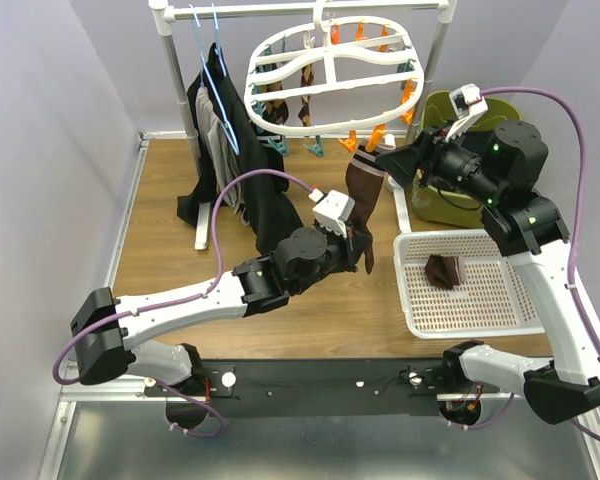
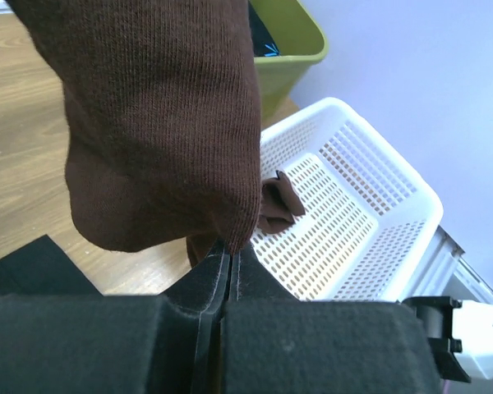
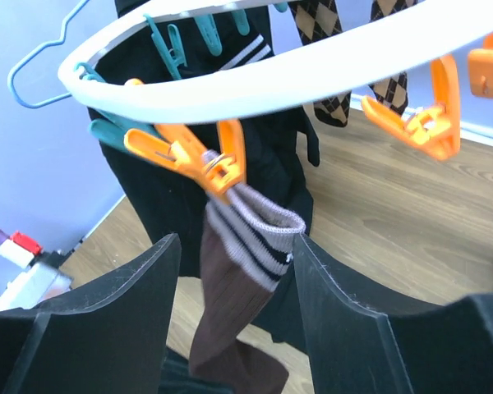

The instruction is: Remove the socks clipped to the hanger

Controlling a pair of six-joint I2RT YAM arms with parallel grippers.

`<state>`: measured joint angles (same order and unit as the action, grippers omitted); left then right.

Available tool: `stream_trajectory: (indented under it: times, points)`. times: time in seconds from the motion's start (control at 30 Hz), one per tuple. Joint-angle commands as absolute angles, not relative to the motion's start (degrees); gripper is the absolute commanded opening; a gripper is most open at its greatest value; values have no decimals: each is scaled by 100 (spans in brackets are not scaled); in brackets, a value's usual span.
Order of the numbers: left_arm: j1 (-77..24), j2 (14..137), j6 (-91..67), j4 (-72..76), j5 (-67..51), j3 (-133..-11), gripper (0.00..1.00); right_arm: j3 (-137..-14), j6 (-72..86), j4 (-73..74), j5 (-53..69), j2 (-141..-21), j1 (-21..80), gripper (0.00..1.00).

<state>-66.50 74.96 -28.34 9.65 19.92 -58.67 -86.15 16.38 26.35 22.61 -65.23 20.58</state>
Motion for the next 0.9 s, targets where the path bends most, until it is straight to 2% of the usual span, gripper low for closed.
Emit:
stream_trajectory:
  times: [0.0,0.13,0.2,0.3,0.63,0.87]
  points:
    - [-6662,7330,-2883,949,1696,-5801,0,-8701,1486,2049,2645,-6671,2083,66]
    - [-6671,7321,-2857,940,1679,-5818,0,-8745,1424,1723,2970,-6759,2083,66]
    - [-6662,7313,-2839,949,1679,-5827,0,-8692,1398,1522,2962,-6724,2074,72]
    - [-6662,7295,-2821,941,1644,-5845,0,-8745,1266,1520,2988,-6785,2083,73]
    - [-6662,7137,-2848,905,1573,-5818,0,-8605,1371,1152,3067,-6943,2083,73]
    - [-6662,7172,-2962,905,1486,-5757,0,-8561,1485,949,2989,-6969,2083,68]
